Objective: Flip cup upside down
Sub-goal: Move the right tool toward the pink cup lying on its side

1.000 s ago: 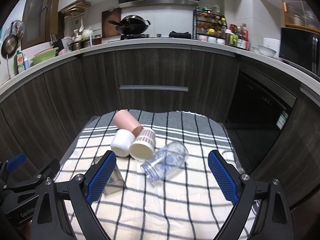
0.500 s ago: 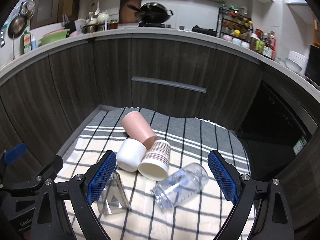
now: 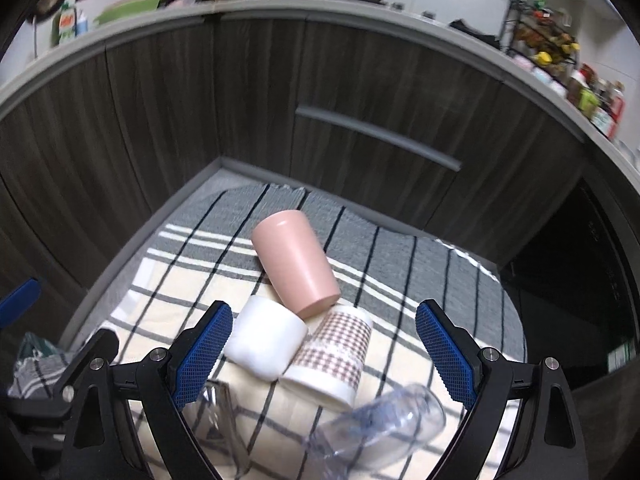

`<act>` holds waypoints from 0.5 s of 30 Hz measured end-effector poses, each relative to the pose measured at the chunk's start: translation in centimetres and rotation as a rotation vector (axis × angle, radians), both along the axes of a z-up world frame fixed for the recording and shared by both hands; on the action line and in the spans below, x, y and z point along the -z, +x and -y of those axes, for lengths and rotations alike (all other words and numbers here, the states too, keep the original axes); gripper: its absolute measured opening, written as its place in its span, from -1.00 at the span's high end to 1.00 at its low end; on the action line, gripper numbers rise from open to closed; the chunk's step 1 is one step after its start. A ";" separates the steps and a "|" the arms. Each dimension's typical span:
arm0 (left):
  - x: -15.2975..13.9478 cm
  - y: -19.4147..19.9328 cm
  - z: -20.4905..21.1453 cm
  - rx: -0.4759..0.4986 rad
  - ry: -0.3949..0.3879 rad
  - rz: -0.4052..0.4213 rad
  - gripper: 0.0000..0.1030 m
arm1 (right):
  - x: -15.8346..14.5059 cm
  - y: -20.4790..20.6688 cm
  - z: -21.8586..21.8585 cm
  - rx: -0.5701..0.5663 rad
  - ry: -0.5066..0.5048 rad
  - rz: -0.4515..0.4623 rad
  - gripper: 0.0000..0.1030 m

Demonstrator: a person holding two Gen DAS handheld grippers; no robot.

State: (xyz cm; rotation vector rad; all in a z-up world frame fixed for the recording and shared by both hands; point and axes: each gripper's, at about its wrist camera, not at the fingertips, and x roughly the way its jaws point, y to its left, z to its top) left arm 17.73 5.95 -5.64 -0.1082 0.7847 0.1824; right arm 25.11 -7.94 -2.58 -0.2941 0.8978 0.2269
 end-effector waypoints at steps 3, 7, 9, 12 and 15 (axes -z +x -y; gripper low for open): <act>0.5 1.0 0.0 -0.005 0.000 -0.015 -1.00 | 0.9 2.1 -0.8 -0.021 -0.029 -0.039 -0.80; 1.3 2.7 -0.4 -0.034 -0.010 -0.048 -1.00 | 2.6 4.8 -1.9 -0.048 -0.068 -0.099 -0.80; 1.7 3.4 -0.7 -0.048 -0.027 -0.058 -1.00 | 3.5 6.2 -2.3 -0.050 -0.076 -0.136 -0.80; 2.2 4.6 -1.1 -0.065 -0.031 -0.070 -1.00 | 4.8 7.8 -2.6 -0.053 -0.087 -0.181 -0.80; 2.7 5.9 -1.3 -0.075 -0.026 -0.076 -1.00 | 5.9 9.1 -2.9 -0.057 -0.093 -0.211 -0.80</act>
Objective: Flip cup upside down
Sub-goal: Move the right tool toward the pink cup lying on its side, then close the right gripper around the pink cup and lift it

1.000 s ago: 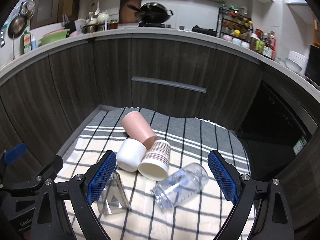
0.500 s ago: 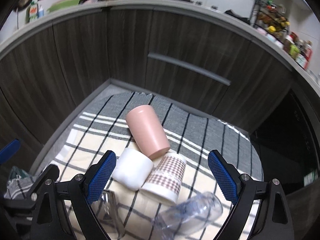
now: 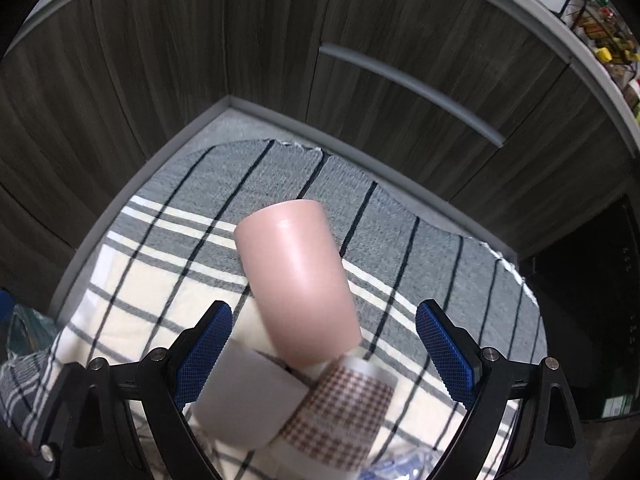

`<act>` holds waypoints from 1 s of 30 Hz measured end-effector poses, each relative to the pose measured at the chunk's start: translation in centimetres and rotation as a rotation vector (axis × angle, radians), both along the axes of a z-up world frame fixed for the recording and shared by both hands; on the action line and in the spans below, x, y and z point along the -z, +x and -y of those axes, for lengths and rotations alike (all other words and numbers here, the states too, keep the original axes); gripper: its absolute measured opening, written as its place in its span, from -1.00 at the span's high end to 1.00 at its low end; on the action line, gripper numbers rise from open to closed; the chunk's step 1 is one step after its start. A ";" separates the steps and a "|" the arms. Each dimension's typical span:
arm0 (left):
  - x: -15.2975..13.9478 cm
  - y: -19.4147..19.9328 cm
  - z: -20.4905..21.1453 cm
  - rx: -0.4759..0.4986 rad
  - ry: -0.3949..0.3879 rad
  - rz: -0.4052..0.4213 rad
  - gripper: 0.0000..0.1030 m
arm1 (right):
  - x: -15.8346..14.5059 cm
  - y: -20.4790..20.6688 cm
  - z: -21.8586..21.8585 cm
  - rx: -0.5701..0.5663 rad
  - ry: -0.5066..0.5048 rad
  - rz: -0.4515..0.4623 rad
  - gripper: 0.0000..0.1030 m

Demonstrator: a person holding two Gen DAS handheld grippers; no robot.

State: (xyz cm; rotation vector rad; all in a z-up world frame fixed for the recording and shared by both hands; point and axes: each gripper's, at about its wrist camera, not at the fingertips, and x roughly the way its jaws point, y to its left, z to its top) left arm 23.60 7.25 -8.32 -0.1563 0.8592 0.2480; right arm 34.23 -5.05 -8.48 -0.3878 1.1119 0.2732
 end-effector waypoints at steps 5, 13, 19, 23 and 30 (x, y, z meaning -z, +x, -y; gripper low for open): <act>1.1 1.3 -0.6 -0.012 -0.007 -0.018 -1.00 | 1.9 1.9 -0.6 -0.006 0.004 -0.056 -0.80; 2.4 1.9 -1.2 -0.020 -0.043 -0.053 -1.00 | 5.2 3.8 -1.3 0.001 0.013 -0.155 -0.58; 2.6 1.7 -1.5 -0.019 -0.059 -0.057 -1.00 | 5.9 4.1 -1.1 0.019 0.046 -0.175 -0.47; 1.8 1.4 -1.8 -0.023 -0.061 -0.040 -1.00 | 5.3 3.9 -1.0 0.039 0.062 -0.159 -0.46; -1.0 -0.1 -2.2 -0.028 -0.047 0.016 -1.00 | 0.4 3.1 -0.3 0.085 0.119 -0.065 -0.46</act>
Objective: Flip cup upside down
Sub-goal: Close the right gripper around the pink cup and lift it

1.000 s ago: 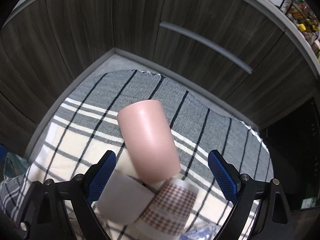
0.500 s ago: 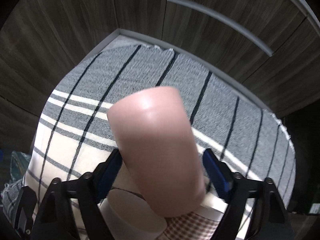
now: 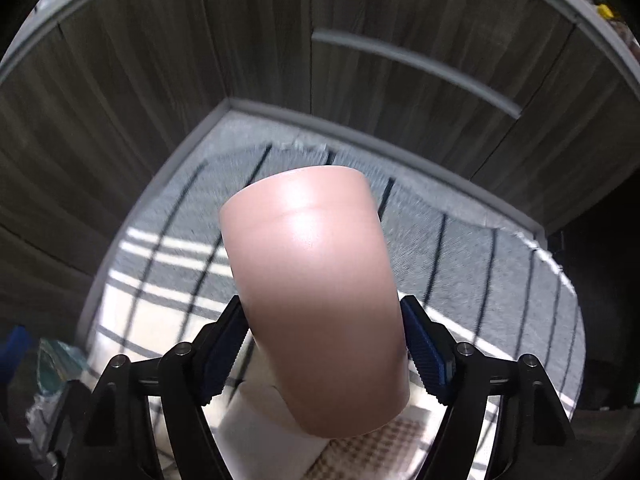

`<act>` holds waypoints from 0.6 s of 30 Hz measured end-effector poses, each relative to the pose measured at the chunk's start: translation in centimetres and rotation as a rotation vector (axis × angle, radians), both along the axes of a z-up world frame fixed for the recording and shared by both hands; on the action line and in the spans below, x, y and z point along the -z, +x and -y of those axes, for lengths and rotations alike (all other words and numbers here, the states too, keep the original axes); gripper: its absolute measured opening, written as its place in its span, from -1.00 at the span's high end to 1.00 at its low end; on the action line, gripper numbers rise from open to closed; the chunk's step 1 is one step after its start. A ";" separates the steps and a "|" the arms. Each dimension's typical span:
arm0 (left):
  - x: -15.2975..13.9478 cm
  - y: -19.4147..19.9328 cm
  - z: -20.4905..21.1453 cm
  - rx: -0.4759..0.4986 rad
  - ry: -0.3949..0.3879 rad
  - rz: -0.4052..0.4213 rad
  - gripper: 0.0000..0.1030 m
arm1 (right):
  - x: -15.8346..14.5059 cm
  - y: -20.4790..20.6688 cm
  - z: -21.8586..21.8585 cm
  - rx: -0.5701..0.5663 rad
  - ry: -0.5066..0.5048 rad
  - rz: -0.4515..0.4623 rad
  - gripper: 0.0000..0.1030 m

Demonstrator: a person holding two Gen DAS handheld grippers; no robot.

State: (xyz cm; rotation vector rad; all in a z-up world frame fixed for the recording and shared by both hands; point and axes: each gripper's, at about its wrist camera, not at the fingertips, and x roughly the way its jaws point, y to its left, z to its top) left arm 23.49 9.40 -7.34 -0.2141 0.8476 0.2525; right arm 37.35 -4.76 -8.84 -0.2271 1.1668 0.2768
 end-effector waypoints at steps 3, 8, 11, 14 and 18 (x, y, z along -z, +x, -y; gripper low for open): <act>-1.5 -1.7 0.0 0.011 0.006 0.026 -1.00 | -2.8 -1.8 0.5 0.019 0.029 0.025 -0.46; -3.2 -5.3 0.3 0.050 0.027 0.052 -1.00 | -5.9 -6.4 2.5 0.084 0.097 0.025 -0.46; -3.7 -7.7 0.6 0.090 0.035 0.066 -1.00 | -6.5 -9.9 4.3 0.156 0.159 0.007 -0.46; -3.7 -10.0 0.8 0.121 0.043 0.075 -1.00 | -6.3 -14.1 6.1 0.234 0.224 -0.012 -0.46; -3.4 -12.5 1.0 0.146 0.052 0.079 -1.00 | -5.0 -18.4 8.4 0.321 0.283 -0.041 -0.47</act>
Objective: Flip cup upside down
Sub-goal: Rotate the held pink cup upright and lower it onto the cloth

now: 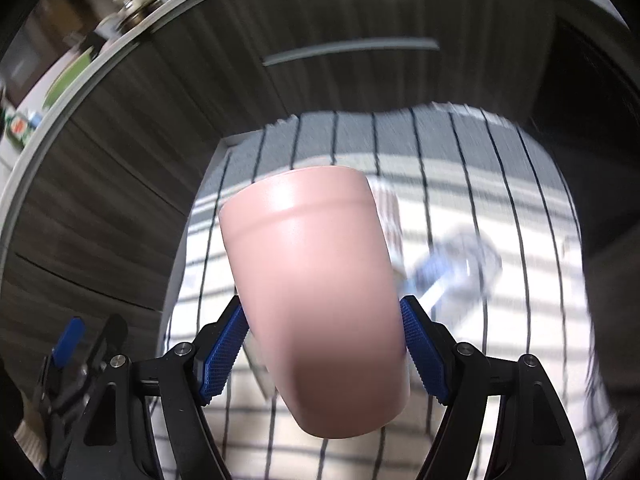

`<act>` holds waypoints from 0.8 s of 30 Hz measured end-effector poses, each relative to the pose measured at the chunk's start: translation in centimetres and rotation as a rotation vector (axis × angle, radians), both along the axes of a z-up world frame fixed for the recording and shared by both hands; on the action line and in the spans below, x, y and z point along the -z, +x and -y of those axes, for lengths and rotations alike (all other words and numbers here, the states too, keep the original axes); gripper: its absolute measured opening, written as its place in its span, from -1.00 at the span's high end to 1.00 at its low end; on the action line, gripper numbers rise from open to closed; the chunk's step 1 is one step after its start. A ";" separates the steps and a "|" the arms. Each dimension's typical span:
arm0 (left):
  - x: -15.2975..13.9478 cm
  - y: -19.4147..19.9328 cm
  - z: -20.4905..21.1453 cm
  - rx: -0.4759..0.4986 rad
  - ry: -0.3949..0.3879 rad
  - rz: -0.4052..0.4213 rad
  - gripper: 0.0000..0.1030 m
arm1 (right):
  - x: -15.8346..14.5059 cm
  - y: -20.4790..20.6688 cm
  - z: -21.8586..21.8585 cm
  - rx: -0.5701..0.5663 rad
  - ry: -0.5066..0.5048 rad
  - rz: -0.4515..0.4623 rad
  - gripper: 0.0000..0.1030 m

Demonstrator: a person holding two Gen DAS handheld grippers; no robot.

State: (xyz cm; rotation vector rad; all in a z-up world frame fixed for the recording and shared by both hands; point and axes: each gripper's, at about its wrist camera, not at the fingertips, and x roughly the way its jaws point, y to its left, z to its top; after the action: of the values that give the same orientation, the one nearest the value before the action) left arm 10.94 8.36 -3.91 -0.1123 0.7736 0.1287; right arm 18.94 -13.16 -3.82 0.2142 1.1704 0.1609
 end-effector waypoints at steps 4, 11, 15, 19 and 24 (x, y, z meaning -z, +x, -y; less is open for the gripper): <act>0.6 -2.2 0.7 0.028 0.009 0.006 -1.00 | 2.6 -3.9 1.4 0.062 0.035 -0.047 -0.47; 2.4 -4.8 2.5 0.092 0.037 -0.001 -1.00 | 7.4 -9.5 3.2 0.147 0.069 -0.101 -0.47; 3.7 -5.9 3.0 0.114 0.046 0.003 -1.00 | 9.5 -11.0 4.4 0.204 0.080 -0.085 -0.47; 4.6 -6.5 3.3 0.120 0.054 0.008 -1.00 | 10.8 -11.6 4.5 0.221 0.082 -0.071 -0.48; 4.8 -6.7 3.3 0.109 0.063 0.008 -1.00 | 11.1 -11.5 4.8 0.225 0.098 -0.063 -0.49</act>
State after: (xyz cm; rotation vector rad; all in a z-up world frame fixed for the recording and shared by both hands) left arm 4.29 5.07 -8.70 -0.0107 0.7654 0.0488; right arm 7.40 -17.99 -14.88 0.4377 1.1934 0.0137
